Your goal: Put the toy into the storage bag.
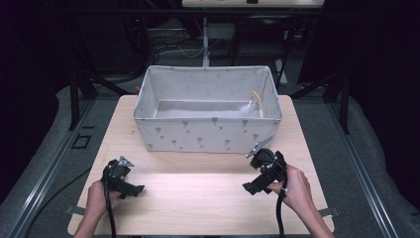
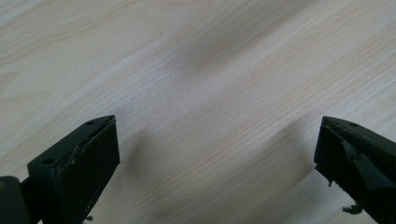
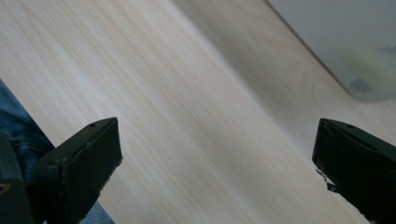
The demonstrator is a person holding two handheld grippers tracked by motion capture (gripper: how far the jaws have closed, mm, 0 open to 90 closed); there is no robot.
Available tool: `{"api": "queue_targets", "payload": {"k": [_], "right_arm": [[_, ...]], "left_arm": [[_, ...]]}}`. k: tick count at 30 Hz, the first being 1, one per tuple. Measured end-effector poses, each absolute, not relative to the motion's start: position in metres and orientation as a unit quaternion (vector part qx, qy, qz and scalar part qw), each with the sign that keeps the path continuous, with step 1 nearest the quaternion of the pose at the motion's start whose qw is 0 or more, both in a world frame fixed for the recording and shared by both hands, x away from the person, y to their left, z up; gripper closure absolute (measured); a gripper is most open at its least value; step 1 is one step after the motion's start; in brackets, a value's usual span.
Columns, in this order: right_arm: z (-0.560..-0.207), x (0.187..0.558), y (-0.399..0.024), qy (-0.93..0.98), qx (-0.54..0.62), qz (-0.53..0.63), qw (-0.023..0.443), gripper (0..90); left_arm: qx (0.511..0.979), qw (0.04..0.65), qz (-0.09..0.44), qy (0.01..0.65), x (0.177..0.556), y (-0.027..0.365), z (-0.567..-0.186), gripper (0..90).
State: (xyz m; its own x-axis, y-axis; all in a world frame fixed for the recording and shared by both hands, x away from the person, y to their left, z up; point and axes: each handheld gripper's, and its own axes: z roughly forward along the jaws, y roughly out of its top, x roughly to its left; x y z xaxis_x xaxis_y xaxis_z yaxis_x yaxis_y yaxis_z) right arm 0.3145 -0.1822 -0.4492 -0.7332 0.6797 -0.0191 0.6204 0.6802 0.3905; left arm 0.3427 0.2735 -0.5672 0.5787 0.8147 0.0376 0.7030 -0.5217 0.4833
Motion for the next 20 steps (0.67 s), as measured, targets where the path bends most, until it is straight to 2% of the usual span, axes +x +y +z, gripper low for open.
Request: {"api": "queue_targets", "payload": {"k": [9,20], "right_arm": [[-0.478,0.314,-0.191,0.912,0.371,0.156,0.075,2.6],[-0.487,0.314,-0.194,0.915,0.369,0.129,0.096,4.3]], "left_arm": [[0.865,0.213,0.130,0.435,0.343,0.272,-0.566,0.3],[0.856,0.238,0.136,0.438,0.344,0.275,-0.565,0.1]]}}
